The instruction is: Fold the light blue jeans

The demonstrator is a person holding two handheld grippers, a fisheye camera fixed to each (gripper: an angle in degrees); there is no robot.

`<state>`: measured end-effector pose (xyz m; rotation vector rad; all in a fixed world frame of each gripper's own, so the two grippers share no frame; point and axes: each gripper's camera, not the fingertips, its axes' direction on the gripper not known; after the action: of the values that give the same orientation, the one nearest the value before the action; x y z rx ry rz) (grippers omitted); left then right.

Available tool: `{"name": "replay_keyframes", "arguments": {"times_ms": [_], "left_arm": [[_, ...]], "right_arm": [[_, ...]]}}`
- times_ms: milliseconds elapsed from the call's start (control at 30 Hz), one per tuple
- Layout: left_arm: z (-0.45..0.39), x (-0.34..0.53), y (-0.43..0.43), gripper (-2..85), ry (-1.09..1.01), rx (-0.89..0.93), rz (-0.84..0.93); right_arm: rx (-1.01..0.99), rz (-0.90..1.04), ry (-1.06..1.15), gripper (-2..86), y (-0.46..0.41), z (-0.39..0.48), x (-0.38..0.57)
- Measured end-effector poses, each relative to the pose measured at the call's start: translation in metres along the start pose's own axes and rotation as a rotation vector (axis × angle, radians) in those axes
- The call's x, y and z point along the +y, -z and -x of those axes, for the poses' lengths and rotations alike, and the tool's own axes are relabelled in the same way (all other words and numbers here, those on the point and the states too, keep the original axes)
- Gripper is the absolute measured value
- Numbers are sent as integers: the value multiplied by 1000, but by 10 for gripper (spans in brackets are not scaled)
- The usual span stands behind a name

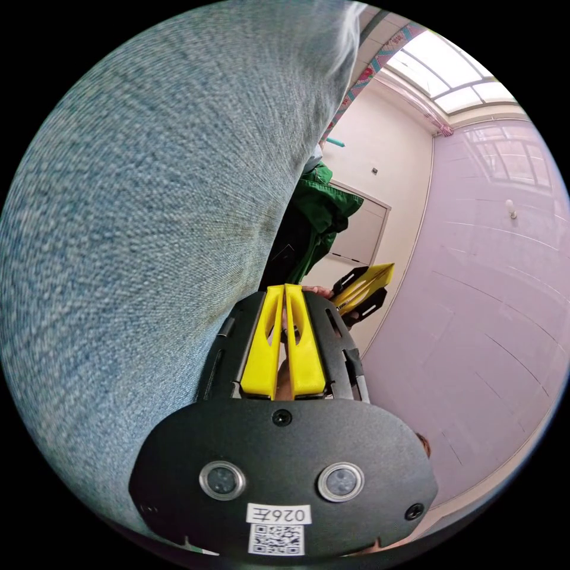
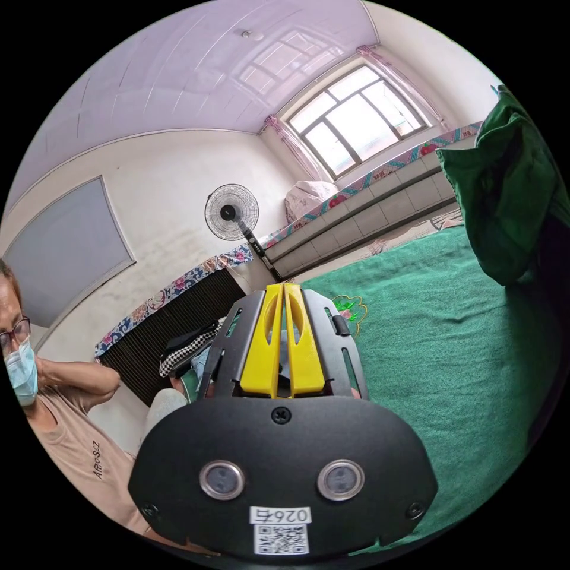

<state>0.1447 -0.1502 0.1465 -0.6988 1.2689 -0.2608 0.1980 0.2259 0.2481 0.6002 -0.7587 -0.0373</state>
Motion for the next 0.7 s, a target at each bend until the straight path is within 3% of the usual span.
{"name": "replay_keyframes", "arguments": {"times_ms": [700], "left_arm": [[-183, 115, -37, -9, 20, -47, -10]], "right_arm": [[-53, -8, 18, -10, 41, -4, -15]]}}
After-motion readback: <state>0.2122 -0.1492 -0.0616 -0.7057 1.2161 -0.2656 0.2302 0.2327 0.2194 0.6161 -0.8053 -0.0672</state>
